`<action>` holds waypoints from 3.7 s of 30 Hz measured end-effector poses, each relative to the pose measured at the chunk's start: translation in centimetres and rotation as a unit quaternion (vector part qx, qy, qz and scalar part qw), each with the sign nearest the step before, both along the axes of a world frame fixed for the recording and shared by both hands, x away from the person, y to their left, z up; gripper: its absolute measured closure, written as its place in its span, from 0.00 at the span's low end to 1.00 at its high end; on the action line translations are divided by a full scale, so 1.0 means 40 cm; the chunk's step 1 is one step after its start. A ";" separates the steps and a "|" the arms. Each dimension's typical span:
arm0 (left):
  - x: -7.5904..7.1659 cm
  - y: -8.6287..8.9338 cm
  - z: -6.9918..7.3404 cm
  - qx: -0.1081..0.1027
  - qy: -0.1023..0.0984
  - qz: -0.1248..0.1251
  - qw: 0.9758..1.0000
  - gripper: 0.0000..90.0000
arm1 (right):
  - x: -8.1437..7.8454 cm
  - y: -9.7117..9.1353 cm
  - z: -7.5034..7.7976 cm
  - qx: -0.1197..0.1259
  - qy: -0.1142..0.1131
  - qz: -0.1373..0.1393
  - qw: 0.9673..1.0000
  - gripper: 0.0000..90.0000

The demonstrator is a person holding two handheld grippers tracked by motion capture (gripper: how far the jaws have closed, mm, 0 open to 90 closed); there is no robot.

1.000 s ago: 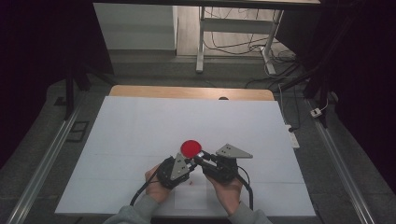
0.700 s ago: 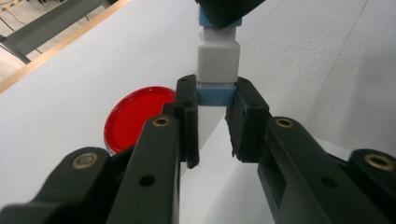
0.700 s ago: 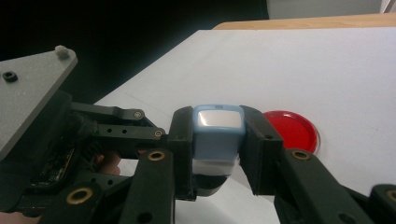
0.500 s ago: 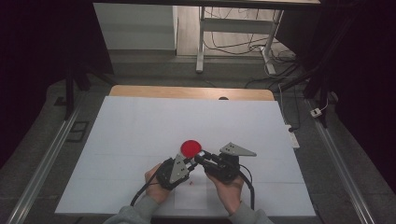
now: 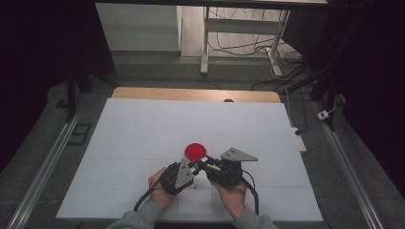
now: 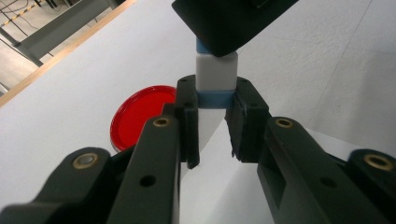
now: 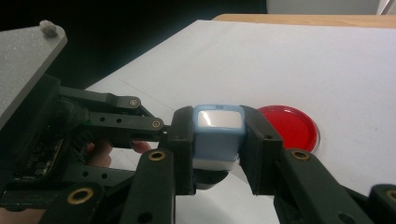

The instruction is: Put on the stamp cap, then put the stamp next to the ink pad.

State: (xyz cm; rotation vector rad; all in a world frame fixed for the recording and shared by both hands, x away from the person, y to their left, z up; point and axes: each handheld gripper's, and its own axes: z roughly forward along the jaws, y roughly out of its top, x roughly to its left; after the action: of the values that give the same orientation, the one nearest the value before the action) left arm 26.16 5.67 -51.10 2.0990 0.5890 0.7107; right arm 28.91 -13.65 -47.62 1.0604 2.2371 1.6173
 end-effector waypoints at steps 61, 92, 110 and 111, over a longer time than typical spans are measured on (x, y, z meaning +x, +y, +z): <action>-0.011 0.181 0.045 -0.104 0.138 0.017 0.985 0.39 | 0.020 -0.038 0.010 -0.018 -0.030 0.007 0.999 0.75; -0.072 0.367 0.035 -0.104 0.139 0.074 0.982 0.37 | 0.050 -0.063 0.001 -0.050 -0.039 0.011 0.998 0.75; -0.089 0.413 0.016 -0.102 0.146 0.091 0.980 0.37 | 0.114 -0.085 -0.029 -0.109 -0.047 -0.023 0.993 0.74; -0.088 0.413 0.016 -0.102 0.145 0.092 0.980 0.37 | 0.121 -0.084 -0.035 -0.114 -0.046 -0.024 0.992 0.74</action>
State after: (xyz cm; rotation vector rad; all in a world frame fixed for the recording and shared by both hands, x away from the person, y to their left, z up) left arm 22.62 22.18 -50.45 1.9854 0.9850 0.4227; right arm 33.75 -17.01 -49.00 0.9515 2.2512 1.3234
